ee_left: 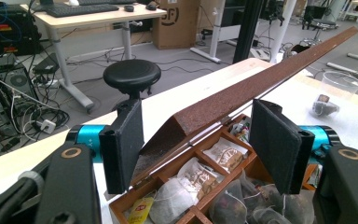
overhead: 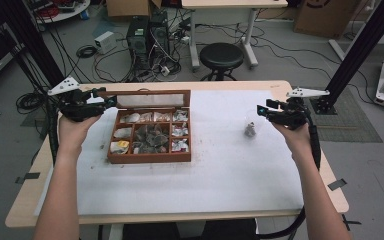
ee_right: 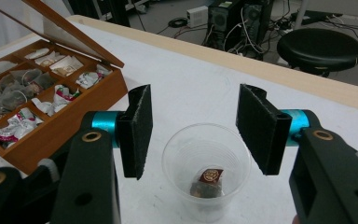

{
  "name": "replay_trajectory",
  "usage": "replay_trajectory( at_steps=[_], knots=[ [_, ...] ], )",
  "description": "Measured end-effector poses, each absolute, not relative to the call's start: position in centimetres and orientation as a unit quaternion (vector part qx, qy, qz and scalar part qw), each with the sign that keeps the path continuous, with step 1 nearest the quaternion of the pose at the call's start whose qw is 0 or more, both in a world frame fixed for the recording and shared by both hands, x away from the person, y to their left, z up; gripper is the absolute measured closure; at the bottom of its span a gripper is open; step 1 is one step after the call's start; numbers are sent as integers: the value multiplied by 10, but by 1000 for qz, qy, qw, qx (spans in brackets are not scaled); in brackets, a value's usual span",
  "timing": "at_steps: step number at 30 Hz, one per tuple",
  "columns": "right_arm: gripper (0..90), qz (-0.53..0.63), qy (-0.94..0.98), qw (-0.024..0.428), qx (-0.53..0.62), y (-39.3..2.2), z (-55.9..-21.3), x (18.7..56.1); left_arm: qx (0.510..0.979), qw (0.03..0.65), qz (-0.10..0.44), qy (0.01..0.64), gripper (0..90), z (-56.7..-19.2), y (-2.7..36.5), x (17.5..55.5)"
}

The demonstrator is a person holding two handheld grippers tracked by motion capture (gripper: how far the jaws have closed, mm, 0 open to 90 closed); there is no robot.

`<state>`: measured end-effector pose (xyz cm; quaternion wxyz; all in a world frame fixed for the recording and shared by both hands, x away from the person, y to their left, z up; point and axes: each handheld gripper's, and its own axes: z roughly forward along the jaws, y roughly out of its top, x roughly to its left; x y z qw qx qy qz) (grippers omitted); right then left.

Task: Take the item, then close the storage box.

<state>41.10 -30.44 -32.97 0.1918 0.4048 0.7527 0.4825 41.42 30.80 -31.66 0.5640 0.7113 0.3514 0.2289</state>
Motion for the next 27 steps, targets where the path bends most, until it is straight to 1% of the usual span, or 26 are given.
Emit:
replay_trajectory(
  at_steps=[16, 27],
  knots=[
    [450, 491, 755, 191, 389, -290, -320, 408, 714, 563, 227, 348, 356, -318, 308, 411],
    [436, 500, 753, 189, 383, -283, -317, 410, 717, 559, 224, 350, 334, -324, 308, 402]
  ],
)
